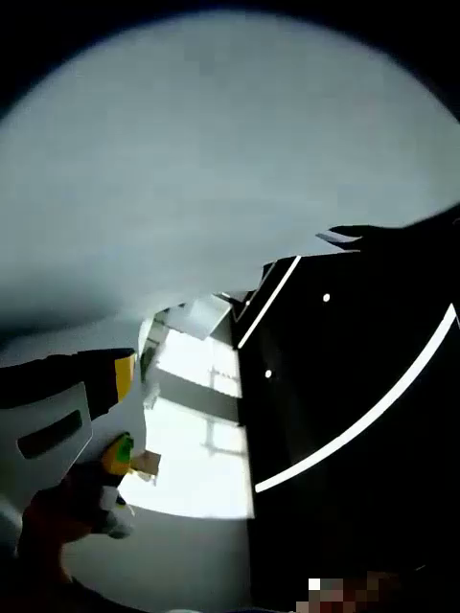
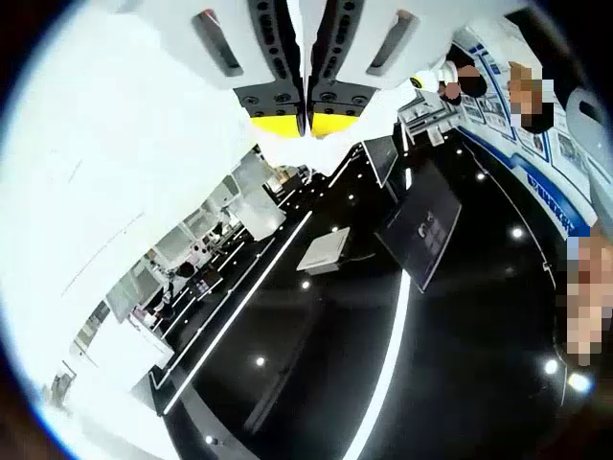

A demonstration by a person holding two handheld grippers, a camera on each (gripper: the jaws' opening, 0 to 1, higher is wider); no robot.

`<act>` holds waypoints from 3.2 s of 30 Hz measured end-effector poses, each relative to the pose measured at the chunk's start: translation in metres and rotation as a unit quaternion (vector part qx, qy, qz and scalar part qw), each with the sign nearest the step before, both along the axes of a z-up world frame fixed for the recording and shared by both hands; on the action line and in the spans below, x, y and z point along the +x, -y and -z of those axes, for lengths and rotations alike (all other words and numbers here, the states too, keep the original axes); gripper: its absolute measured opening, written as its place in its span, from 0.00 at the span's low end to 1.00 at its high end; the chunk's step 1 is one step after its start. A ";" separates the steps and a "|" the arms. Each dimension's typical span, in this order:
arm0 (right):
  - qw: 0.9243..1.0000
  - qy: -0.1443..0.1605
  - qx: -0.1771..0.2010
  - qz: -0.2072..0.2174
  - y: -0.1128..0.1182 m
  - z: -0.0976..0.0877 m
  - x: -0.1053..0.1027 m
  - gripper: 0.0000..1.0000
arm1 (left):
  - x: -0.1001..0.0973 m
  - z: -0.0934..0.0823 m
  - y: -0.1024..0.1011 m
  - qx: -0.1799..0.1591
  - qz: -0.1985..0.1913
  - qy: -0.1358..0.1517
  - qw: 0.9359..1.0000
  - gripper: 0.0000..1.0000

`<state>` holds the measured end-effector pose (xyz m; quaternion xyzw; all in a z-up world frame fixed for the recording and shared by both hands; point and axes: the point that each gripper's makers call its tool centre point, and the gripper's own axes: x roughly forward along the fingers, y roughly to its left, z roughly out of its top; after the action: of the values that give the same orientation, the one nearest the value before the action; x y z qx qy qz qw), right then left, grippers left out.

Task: Organize the stack of printing papers by aligning and flattening the scattered papers on the table

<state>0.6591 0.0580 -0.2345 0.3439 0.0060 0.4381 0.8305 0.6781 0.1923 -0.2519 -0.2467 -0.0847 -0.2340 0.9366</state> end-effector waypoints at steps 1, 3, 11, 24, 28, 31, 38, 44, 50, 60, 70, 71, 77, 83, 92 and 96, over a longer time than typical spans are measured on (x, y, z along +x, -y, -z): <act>1.000 0.002 -0.004 -0.004 -0.001 0.000 -0.001 0.00 | 0.000 0.000 0.000 -0.001 -0.001 0.000 1.000 0.20; 1.000 0.008 -0.018 -0.017 -0.007 0.001 -0.005 0.00 | 0.000 0.000 -0.001 -0.001 -0.002 0.000 1.000 0.20; 0.997 0.031 -0.052 -0.053 -0.018 0.006 -0.022 0.00 | 0.000 0.000 -0.001 -0.001 -0.003 0.001 1.000 0.21; 0.994 0.015 -0.031 -0.101 -0.023 0.009 -0.030 0.00 | 0.000 0.001 -0.001 0.006 -0.004 0.002 1.000 0.20; 0.994 0.025 -0.045 -0.096 -0.024 0.011 -0.030 0.00 | 0.000 0.002 0.000 0.020 -0.008 0.004 1.000 0.16; 0.995 0.025 -0.046 -0.090 -0.025 0.012 -0.028 0.00 | 0.000 0.003 0.000 0.029 -0.010 0.005 1.000 0.13; 0.995 0.024 -0.050 -0.084 -0.027 0.012 -0.028 0.00 | 0.000 0.003 0.000 0.033 -0.012 0.005 0.999 0.08; 0.997 0.019 -0.045 -0.067 -0.025 0.011 -0.024 0.00 | -0.001 0.002 -0.002 0.035 -0.016 0.007 0.999 0.06; 0.997 0.022 -0.051 -0.062 -0.025 0.011 -0.025 0.02 | -0.002 0.001 -0.004 0.032 -0.020 0.010 0.999 0.06; 0.997 0.025 -0.051 -0.051 -0.024 0.010 -0.024 0.11 | -0.003 -0.001 -0.006 0.020 -0.019 0.010 1.000 0.06; 0.998 0.031 -0.054 -0.023 -0.018 0.009 -0.018 0.22 | -0.002 -0.001 -0.008 0.006 -0.020 0.009 1.000 0.06; 0.998 0.030 -0.054 -0.021 -0.017 0.009 -0.017 0.22 | -0.002 -0.002 -0.008 0.005 -0.021 0.010 1.000 0.06; 0.998 0.030 -0.053 -0.014 -0.012 0.008 -0.013 0.23 | -0.002 -0.002 -0.009 0.002 -0.023 0.010 1.000 0.06; 0.998 0.029 -0.058 -0.001 0.001 0.009 -0.003 0.23 | -0.003 -0.003 -0.009 -0.002 -0.023 0.012 1.000 0.06; 0.997 0.026 -0.069 0.016 0.009 0.012 0.006 0.23 | -0.003 -0.003 -0.011 -0.008 -0.023 0.012 1.000 0.06; 0.996 0.025 -0.076 0.024 0.013 0.013 0.011 0.24 | -0.003 -0.004 -0.011 -0.011 -0.024 0.012 1.000 0.06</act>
<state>0.6701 0.0445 -0.2478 0.2685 0.0103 0.4250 0.8644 0.6752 0.2034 -0.2482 -0.2521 -0.1042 -0.2138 0.9380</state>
